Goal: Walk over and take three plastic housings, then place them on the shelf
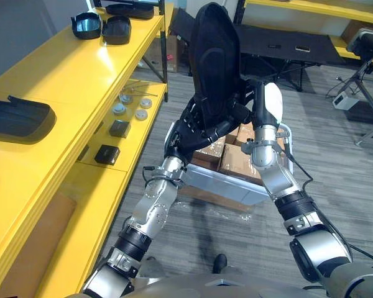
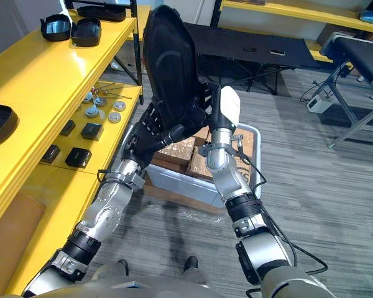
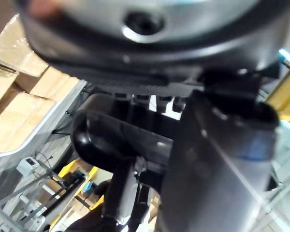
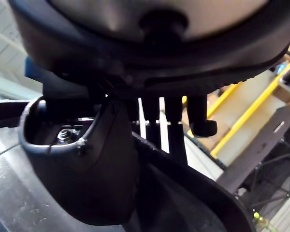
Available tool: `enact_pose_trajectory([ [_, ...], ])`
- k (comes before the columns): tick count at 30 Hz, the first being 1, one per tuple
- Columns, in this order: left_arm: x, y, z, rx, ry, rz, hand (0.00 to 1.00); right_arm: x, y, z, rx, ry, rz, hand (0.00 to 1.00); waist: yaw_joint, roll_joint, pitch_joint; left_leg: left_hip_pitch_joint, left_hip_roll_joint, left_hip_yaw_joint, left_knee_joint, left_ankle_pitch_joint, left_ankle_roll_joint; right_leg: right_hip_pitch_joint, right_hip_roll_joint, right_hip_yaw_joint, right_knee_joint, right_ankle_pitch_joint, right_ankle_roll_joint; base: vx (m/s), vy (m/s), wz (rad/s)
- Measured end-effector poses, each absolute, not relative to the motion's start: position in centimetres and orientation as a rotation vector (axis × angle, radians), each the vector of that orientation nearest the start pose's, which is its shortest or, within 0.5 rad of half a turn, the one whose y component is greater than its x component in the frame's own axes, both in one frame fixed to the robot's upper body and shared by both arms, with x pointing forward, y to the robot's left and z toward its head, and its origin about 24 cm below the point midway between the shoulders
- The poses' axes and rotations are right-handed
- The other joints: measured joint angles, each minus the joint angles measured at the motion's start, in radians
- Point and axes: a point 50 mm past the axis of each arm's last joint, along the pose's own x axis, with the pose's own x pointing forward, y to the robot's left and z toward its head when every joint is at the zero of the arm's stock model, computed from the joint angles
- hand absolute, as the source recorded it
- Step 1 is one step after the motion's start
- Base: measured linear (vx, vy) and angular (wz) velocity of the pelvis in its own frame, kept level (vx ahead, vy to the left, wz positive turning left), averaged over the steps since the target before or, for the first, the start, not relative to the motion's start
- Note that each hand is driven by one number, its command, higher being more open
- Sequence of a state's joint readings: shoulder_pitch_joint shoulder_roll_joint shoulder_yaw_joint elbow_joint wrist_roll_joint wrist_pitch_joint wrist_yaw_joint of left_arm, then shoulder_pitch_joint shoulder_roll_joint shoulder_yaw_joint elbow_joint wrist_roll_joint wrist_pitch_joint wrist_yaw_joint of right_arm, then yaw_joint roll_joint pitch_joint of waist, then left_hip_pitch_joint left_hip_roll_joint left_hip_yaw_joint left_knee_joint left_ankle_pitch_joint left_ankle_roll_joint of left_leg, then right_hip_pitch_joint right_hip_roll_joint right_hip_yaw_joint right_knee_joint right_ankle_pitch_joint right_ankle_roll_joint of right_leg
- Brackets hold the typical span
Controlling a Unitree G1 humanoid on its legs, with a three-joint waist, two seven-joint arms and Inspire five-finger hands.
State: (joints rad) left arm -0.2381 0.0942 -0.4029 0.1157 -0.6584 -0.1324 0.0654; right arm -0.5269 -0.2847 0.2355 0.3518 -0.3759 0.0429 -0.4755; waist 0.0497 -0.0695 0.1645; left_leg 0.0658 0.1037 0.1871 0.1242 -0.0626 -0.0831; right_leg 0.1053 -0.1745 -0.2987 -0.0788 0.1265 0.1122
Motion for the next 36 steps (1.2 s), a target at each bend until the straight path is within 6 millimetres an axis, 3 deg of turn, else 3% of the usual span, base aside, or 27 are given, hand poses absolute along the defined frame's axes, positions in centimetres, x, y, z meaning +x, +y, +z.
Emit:
enact_pose_trajectory([
  [8, 27.8, 6.8, 8.3, -0.403, -0.103, -0.131, 1.00, 34.0, -12.6, 11.1, -0.695, -0.323, -0.140, 0.00, -0.001, -0.003, -0.004, 0.008, -0.003, 0.002, -0.008, 0.004, 0.001, 0.003, -0.002, 0.001, 0.000, 0.000, 0.000, 0.00, 0.000, 0.00],
  [17, 28.5, 9.3, 9.1, -0.507, -0.170, 0.056, 1.00, 33.4, -9.2, 10.2, -0.634, -0.303, -0.016, 0.00, 0.001, -0.030, -0.021, 0.008, -0.005, 0.002, -0.008, 0.006, 0.000, 0.000, -0.005, 0.000, -0.002, 0.001, 0.000, 0.00, 0.000, 0.00],
  [18, 28.5, 9.5, 9.1, -0.535, -0.171, 0.068, 0.00, 33.4, -9.0, 10.1, -0.629, -0.308, -0.006, 0.00, 0.001, -0.033, -0.023, 0.009, -0.006, 0.002, -0.008, 0.006, 0.000, -0.001, -0.006, 0.000, -0.005, 0.001, 0.000, 0.00, 0.000, 0.00],
  [29, 29.5, 9.1, 8.0, -0.524, -0.088, 0.008, 0.00, 33.5, -9.6, 8.7, -0.641, -0.246, -0.017, 0.00, -0.003, -0.039, -0.028, 0.015, -0.006, 0.007, -0.008, 0.006, 0.000, -0.001, -0.007, 0.001, -0.006, 0.000, 0.000, 0.00, 0.000, 0.00],
  [36, 31.0, 10.9, 6.3, -0.540, 0.036, -0.054, 0.00, 32.5, -10.3, 7.2, -0.637, -0.238, 0.000, 0.00, -0.027, -0.038, -0.028, 0.017, -0.006, 0.010, -0.009, 0.006, 0.000, -0.002, -0.007, 0.003, -0.007, 0.001, 0.000, 0.00, 0.000, 0.00],
])
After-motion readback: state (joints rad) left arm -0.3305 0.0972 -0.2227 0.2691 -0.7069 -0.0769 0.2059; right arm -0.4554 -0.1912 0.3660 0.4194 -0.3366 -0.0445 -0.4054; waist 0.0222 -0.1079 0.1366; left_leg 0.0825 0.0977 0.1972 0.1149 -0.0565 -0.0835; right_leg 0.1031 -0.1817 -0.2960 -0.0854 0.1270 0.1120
